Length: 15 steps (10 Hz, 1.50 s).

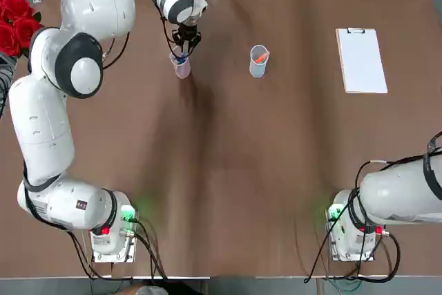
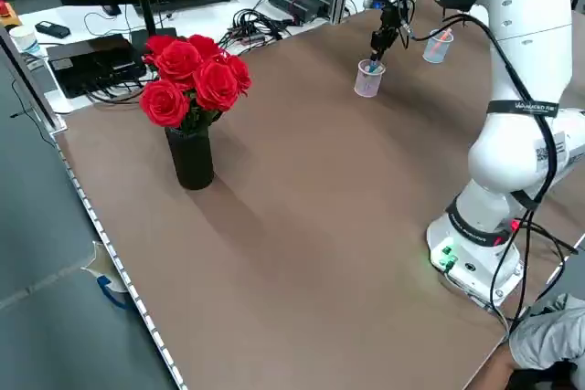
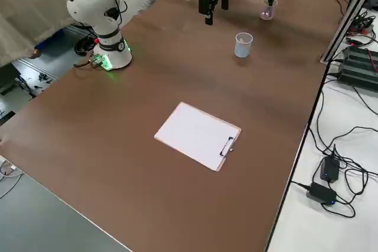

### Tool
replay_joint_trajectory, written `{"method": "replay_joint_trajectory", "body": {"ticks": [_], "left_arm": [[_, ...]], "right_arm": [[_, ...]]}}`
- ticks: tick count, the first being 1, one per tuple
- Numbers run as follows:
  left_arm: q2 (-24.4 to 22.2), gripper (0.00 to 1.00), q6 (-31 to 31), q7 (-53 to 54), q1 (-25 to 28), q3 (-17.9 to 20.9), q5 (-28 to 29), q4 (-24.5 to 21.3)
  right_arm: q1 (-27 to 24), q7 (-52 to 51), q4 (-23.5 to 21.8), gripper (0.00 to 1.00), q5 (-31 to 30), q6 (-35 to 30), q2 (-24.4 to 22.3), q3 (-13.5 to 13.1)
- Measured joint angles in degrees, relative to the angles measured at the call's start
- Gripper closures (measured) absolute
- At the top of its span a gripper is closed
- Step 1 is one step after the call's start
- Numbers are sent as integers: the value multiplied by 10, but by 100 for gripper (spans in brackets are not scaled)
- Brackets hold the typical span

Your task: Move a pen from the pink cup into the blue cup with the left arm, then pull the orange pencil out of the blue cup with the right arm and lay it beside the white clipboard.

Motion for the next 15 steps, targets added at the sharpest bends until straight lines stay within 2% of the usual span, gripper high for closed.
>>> {"method": "replay_joint_trajectory", "body": {"ticks": [2,4,9,13,15], "left_arm": [[0,79,0,0,1,0,3,1],[-1,82,0,0,3,0,7,3],[-20,83,-24,0,6,0,7,4],[-89,83,-34,-18,5,-6,-10,15],[-116,83,-36,-41,4,-31,-40,46]], "right_arm": [[0,0,0,0,0,0,0,0],[0,0,0,0,0,0,0,0],[0,0,0,0,0,0,0,0],[0,0,0,0,0,0,0,0],[0,0,0,0,0,0,0,0]]}}
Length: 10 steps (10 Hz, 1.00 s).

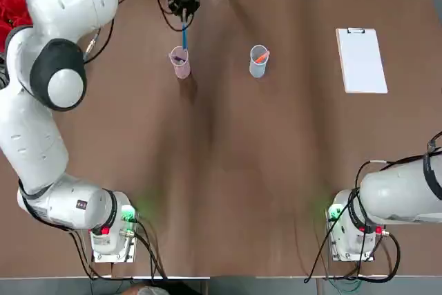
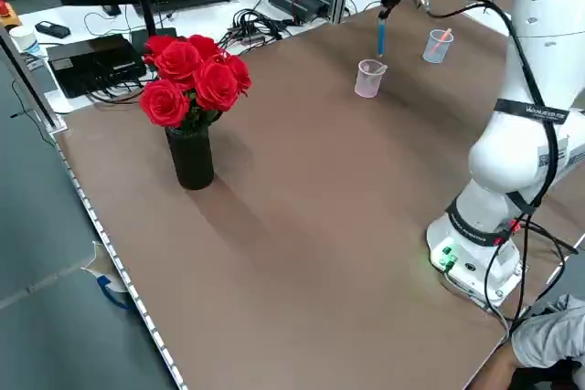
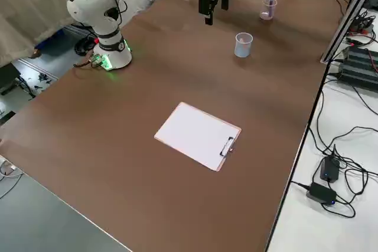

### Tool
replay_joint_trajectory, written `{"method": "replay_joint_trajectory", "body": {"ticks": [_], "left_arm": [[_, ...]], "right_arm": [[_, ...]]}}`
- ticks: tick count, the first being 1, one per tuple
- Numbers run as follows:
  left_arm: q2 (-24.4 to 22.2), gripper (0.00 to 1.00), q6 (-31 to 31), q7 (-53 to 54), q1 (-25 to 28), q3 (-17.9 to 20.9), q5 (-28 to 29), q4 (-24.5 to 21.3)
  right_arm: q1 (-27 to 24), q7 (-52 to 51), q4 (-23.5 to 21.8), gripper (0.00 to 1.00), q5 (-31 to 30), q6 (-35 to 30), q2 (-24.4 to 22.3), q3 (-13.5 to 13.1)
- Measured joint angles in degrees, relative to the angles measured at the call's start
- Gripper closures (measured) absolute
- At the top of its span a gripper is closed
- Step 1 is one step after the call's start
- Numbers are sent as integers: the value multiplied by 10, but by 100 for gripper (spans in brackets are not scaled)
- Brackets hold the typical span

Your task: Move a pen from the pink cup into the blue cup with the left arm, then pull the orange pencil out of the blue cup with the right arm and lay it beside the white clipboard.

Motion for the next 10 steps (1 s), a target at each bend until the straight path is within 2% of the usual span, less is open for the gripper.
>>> {"method": "replay_joint_trajectory", "body": {"ticks": [2,4,7,10], "left_arm": [[-4,83,0,-19,-11,-17,-15,30],[-2,83,7,-68,-49,-20,-18,46],[23,83,101,-167,-107,-14,-18,53],[79,83,196,-218,-171,36,-18,81]], "right_arm": [[0,0,0,0,0,0,0,0],[-1,0,0,0,0,0,0,0],[-12,-1,0,0,0,0,0,-1],[-15,-2,0,0,0,0,0,0]]}}
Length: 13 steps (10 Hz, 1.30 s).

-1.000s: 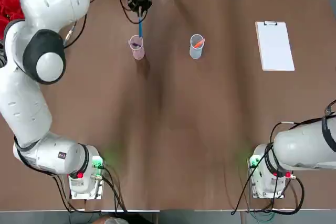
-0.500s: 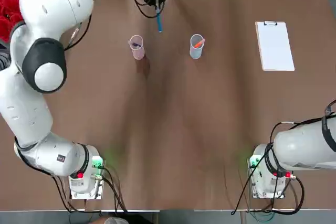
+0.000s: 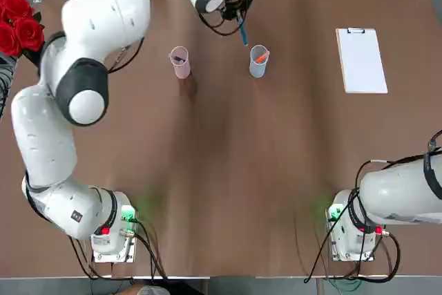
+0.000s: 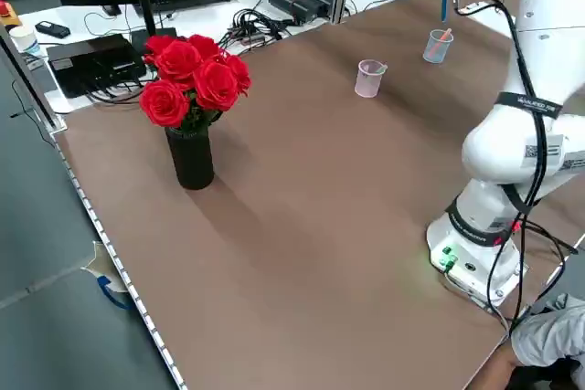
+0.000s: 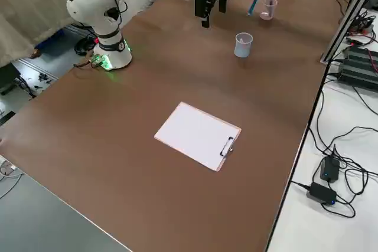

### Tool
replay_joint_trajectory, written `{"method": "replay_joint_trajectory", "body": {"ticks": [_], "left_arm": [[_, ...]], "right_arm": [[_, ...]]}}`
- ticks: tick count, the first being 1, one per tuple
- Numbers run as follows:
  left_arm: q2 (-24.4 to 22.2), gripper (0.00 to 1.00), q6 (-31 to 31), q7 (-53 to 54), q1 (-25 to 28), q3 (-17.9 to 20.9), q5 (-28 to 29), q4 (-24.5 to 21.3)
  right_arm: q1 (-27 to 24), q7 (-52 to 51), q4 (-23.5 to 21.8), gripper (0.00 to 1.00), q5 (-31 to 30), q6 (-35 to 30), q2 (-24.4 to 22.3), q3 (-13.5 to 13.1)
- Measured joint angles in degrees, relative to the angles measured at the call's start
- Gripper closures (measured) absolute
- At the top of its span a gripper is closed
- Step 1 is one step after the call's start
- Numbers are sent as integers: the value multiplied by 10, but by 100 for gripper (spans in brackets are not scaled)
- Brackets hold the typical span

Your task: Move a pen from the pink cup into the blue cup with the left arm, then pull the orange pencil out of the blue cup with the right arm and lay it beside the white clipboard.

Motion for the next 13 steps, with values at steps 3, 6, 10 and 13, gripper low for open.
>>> {"method": "replay_joint_trajectory", "body": {"ticks": [3,6,10,13], "left_arm": [[43,83,45,-12,-16,8,0,15],[68,83,58,-14,-24,21,0,21],[100,53,71,-14,-44,42,0,23],[98,8,71,-14,-43,44,0,34]], "right_arm": [[0,0,0,0,0,-4,0,1],[0,0,0,0,0,-7,0,1],[0,0,0,0,0,-10,0,3],[0,0,-1,0,0,-23,0,1]]}}
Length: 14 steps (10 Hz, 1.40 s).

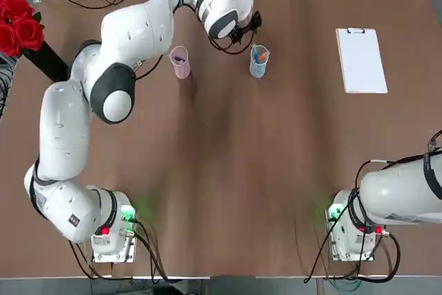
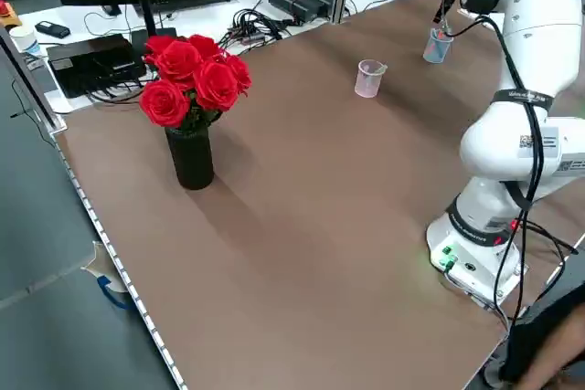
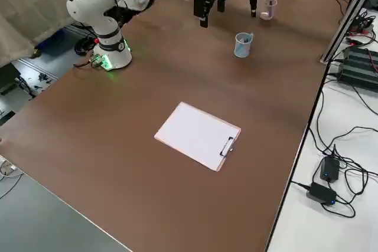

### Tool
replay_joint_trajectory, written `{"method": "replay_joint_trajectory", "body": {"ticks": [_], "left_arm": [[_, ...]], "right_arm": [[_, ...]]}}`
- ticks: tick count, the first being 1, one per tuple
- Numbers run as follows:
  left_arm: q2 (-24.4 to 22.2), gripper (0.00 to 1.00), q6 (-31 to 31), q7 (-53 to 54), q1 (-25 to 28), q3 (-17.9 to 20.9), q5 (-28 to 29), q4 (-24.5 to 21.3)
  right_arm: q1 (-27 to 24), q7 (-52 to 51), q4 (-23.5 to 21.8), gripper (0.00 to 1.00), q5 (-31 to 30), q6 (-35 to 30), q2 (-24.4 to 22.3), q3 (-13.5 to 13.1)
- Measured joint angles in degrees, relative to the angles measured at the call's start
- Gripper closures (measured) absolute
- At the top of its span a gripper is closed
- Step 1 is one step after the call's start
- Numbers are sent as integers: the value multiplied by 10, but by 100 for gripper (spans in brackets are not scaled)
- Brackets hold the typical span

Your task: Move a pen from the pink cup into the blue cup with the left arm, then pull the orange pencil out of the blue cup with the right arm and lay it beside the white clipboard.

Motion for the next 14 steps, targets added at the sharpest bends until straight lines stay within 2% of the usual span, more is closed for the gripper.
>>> {"method": "replay_joint_trajectory", "body": {"ticks": [2,5,7,9,12,13,14], "left_arm": [[-19,0,-30,5,16,4,1,6],[-79,0,-159,80,71,1,0,3],[-124,0,-190,151,142,-27,-22,-20],[-169,0,-213,247,227,-55,-78,-49],[-224,0,-293,366,296,-53,-110,-61],[-240,0,-318,405,307,-36,-120,-64],[-259,0,-334,457,306,2,-148,-69]], "right_arm": [[-1,0,0,0,0,-10,0,-1],[-11,-8,0,0,6,-20,0,-2],[-19,-9,-20,0,84,-22,7,-2],[-35,-9,-74,0,175,26,24,-3],[-38,-6,-178,0,261,115,44,-1],[-30,-6,-212,0,288,154,50,3],[-8,6,-243,0,306,201,55,6]]}}
